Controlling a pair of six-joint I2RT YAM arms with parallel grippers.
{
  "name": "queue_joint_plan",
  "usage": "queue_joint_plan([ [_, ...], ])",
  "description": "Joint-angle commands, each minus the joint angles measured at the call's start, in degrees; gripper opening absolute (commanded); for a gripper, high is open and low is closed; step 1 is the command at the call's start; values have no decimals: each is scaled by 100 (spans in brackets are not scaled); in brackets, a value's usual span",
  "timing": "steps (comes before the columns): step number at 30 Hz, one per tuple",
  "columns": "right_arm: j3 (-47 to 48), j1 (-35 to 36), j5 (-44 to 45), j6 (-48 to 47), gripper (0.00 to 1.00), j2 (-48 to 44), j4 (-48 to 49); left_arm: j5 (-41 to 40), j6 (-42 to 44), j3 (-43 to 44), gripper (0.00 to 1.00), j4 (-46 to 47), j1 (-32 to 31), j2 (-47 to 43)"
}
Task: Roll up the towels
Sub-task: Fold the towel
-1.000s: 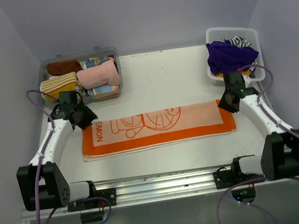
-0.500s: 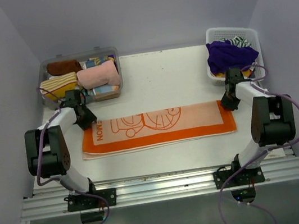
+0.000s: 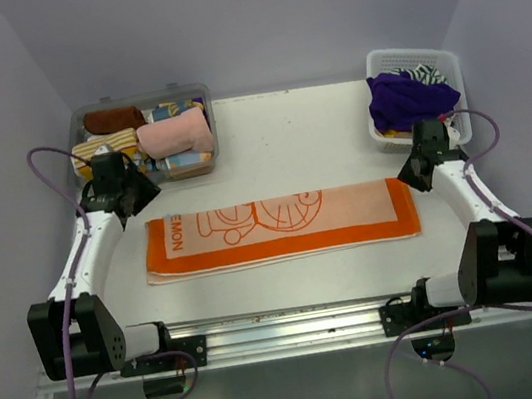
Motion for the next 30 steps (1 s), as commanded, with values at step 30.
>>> queue_joint_plan([
  [30, -529, -19, -554, 87, 32, 462, 240, 1383, 34, -1097, 50, 362, 639, 996],
])
